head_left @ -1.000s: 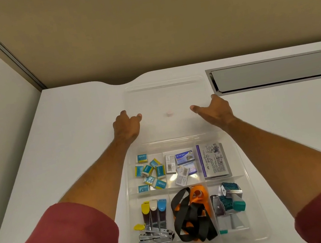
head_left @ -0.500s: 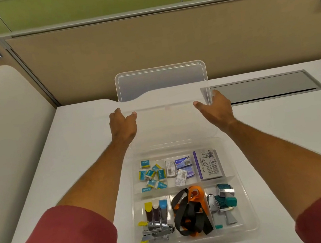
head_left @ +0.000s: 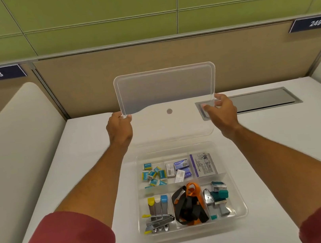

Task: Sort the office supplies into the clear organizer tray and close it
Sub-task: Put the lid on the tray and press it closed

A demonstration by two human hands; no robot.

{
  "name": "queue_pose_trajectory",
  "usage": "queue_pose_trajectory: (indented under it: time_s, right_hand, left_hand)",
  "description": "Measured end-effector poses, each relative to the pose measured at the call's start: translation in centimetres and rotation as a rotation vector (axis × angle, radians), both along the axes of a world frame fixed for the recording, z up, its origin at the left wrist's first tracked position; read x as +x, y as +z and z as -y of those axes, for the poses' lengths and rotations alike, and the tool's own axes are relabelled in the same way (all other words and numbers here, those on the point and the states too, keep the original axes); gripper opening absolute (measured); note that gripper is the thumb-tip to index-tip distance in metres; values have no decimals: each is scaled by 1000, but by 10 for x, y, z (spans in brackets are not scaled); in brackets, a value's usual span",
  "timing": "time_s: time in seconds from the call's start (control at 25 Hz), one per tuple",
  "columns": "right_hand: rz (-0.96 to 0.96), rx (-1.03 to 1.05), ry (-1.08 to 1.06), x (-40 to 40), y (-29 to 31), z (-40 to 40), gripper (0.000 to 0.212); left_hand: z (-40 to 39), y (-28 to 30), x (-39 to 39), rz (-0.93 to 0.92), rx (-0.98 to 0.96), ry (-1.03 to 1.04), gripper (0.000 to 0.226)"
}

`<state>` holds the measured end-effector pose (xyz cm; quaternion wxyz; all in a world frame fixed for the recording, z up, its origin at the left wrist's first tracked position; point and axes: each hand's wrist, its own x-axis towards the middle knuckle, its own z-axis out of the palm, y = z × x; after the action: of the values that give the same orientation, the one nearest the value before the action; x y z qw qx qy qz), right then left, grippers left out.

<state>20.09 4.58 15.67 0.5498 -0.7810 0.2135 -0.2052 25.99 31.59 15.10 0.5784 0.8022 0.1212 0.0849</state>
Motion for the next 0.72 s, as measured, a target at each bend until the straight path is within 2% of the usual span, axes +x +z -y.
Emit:
queue_pose_trajectory:
  time_s: [0.24,0.4,0.56,0.72]
  right_hand:
    - [51,153,-64,-26,6,4,36]
    - [97,387,-64,-42,10,14,16]
    - [128,594,-67,-57,15,24,16]
    - [111,761,-50,-77,16,32,6]
  left_hand:
    - [-11,6,-26,29,-124,61,22]
    - [-18,8,-43,36,-229,86,17]
    - [-21,10,-64,35,-325,126,19]
    - [-23,8,-87,-10,-466,174,12]
